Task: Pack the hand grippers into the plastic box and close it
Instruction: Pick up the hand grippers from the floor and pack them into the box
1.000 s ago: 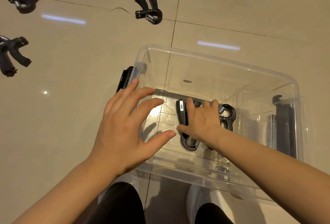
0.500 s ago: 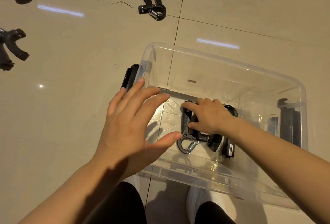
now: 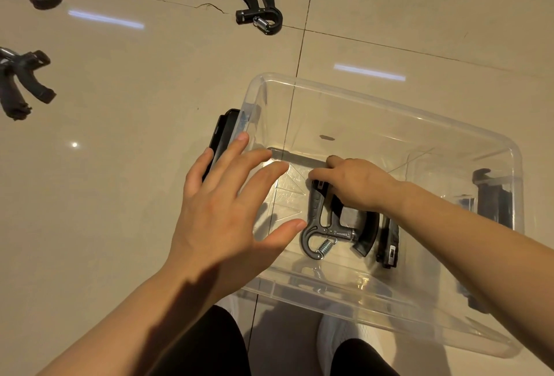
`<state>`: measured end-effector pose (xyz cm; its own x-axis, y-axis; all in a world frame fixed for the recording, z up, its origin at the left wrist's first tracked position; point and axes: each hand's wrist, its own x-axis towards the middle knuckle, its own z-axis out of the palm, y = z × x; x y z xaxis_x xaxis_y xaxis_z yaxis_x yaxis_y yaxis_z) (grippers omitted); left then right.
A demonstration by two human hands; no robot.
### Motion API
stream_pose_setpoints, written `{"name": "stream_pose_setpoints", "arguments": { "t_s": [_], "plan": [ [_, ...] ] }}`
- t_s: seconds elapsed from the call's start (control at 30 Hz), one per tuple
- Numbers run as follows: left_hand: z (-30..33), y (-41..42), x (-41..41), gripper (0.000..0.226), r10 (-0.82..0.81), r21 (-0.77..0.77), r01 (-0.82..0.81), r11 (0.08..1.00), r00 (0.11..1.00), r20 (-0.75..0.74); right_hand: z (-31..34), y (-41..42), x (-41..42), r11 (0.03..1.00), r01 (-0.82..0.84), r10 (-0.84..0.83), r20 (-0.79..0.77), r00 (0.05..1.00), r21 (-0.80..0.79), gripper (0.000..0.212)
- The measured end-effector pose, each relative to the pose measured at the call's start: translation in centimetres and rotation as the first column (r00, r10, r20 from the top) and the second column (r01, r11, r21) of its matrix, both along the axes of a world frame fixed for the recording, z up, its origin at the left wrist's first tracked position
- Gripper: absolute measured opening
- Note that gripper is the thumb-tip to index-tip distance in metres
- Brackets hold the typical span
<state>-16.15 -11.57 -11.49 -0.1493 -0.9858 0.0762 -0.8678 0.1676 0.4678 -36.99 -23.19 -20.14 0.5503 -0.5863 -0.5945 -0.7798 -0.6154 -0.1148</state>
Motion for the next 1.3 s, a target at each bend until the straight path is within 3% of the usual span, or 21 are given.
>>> {"name": "stream_pose_setpoints", "arguments": {
  "t_s": [0.17, 0.4, 0.73, 1.13, 1.3],
  "plan": [
    [0.0, 0.0, 0.1, 0.056, -0.001, -0.005, 0.001, 1.000, 1.000, -0.015, 0.3, 1.4, -0.3, 0.983, -0.184, 0.184, 0.008, 0.983, -0.017, 0.053],
    [0.0, 0.0, 0.1, 0.056, 0.000, 0.010, 0.000, 1.000, 1.000, -0.006, 1.3, 1.8, -1.5, 0.946, -0.317, 0.294, -0.223, 0.929, -0.073, 0.084],
    [-0.2, 0.1, 0.3, 0.056, -0.026, -0.025, 0.027, 0.999, 1.000, 0.017, 1.3, 1.5, -1.1, 0.925, -0.319, 0.262, -0.263, 0.929, -0.208, 0.070],
    [-0.1, 0.0, 0.2, 0.051, -0.003, -0.044, 0.003, 0.999, 1.000, -0.001, 2.3, -0.3, -0.9, 0.843, -0.530, 0.477, -0.321, 0.818, -0.098, 0.065],
    [-0.2, 0.0, 0.2, 0.052, -0.008, -0.044, 0.008, 0.999, 1.000, 0.013, 1.9, -0.3, -1.8, 0.811, -0.578, 0.533, -0.296, 0.792, -0.086, 0.074]
  ]
}}
